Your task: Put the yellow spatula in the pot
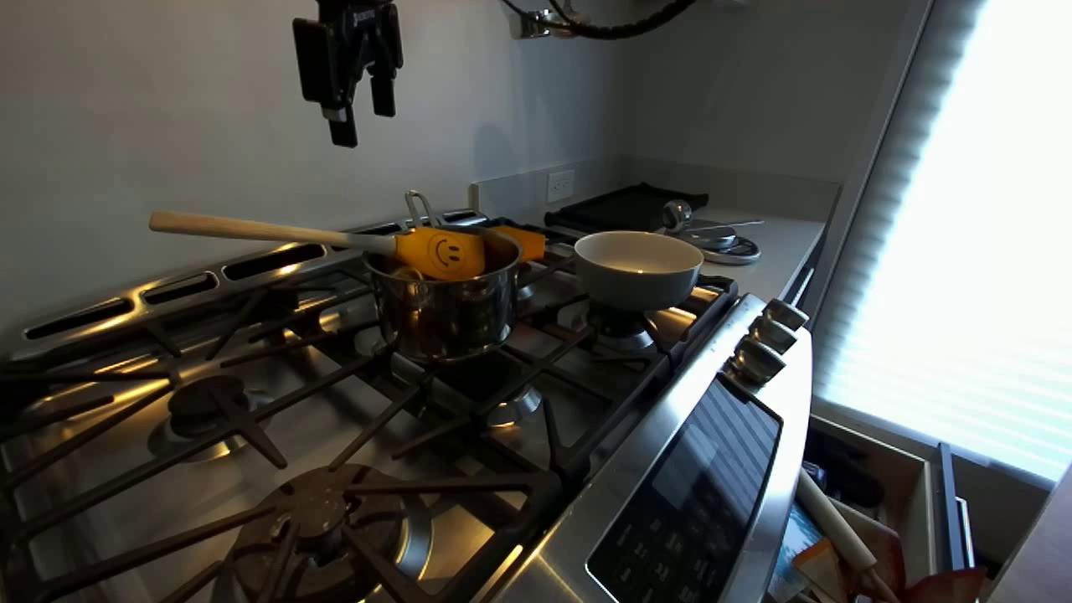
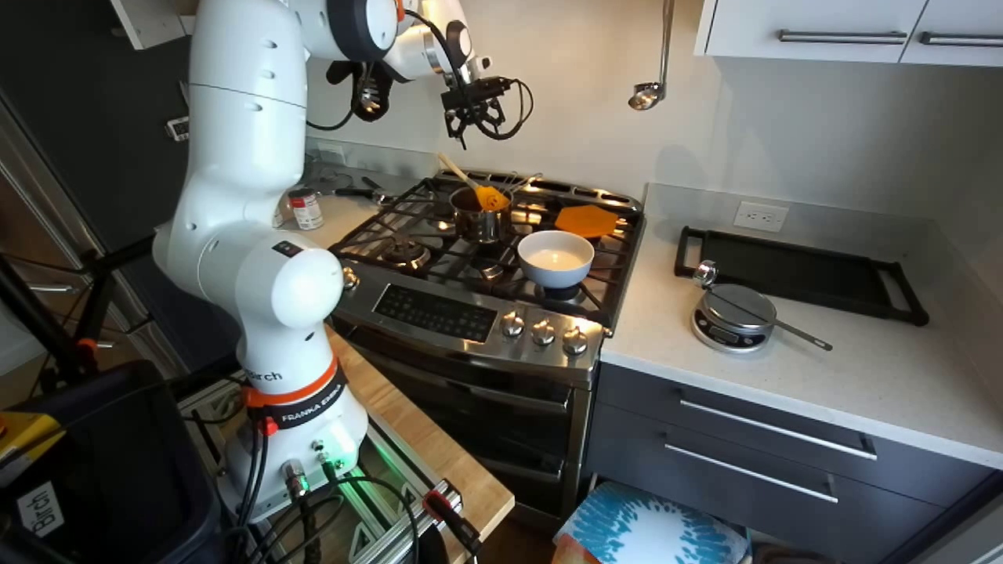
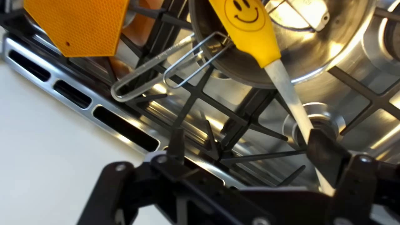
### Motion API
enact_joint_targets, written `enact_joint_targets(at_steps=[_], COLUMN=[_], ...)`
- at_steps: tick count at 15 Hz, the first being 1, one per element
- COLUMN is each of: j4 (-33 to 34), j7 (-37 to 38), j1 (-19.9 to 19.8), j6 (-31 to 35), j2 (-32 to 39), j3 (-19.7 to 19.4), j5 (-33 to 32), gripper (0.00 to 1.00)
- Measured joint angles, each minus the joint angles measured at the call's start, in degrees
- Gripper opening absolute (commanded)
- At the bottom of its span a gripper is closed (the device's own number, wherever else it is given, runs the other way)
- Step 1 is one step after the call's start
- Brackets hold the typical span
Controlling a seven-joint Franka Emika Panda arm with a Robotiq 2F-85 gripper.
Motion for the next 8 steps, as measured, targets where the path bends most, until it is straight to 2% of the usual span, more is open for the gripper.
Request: enact_joint_targets(at_steps=[4,8], j4=[-2.94,-7.26], j7=[4.44,15.90], j1=[1.44,2.44], j6=[-10.66,-18.51], j2=[-4.39,-8.19], j3=[0.23,1.19], j5=[-0.57,0.27], gripper=[1.00,1.00])
